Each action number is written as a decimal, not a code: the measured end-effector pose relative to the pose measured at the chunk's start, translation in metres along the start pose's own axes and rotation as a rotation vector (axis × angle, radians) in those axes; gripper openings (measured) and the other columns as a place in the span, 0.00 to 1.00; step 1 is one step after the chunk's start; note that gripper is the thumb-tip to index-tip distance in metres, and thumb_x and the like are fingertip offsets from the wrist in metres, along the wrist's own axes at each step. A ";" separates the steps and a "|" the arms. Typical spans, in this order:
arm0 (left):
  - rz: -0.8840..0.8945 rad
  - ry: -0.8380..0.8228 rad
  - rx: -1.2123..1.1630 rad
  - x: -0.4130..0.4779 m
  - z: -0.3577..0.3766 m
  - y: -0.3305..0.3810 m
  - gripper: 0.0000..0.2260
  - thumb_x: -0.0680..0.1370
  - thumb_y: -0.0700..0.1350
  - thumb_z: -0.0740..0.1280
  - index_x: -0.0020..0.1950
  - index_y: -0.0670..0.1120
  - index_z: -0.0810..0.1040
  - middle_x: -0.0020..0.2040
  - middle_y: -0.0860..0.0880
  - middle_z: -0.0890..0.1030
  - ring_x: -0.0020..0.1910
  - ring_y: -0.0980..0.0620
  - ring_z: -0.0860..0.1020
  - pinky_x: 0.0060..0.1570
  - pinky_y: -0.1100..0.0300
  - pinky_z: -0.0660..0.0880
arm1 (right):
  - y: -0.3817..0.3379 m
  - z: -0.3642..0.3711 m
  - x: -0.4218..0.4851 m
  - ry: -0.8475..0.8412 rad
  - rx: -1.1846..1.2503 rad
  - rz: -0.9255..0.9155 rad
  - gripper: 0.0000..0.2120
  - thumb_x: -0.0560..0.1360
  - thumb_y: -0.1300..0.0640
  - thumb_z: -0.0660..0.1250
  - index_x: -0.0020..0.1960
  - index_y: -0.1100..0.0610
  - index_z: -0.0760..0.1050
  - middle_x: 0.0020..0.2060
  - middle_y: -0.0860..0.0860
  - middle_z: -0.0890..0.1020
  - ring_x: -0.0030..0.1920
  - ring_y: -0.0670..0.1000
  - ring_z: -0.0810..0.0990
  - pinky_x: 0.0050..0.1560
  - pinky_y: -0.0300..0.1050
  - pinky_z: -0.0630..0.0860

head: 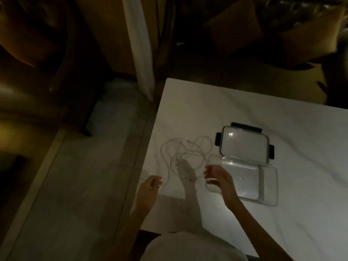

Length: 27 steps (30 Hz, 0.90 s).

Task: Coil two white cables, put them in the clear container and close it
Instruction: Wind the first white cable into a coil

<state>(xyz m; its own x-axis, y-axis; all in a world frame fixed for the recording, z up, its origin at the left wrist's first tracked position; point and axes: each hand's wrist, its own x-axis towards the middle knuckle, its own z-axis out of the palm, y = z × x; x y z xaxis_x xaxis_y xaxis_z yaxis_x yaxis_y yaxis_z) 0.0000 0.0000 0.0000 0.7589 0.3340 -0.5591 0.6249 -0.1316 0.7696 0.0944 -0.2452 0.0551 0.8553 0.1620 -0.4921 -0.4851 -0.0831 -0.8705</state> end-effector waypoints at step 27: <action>0.308 -0.487 -0.016 -0.019 -0.074 0.225 0.13 0.82 0.38 0.55 0.42 0.39 0.75 0.26 0.49 0.75 0.24 0.52 0.72 0.27 0.63 0.71 | -0.118 0.097 0.059 -0.312 -0.615 -0.790 0.16 0.77 0.45 0.61 0.61 0.52 0.70 0.57 0.49 0.75 0.56 0.47 0.76 0.56 0.42 0.77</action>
<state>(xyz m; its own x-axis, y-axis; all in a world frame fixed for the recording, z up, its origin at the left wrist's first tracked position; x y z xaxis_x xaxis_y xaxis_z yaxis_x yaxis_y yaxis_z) 0.1125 0.0333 0.2070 0.9047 -0.1857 -0.3834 0.3621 -0.1390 0.9217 0.1841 -0.1301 0.1296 0.7611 0.6273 0.1652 0.4417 -0.3147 -0.8402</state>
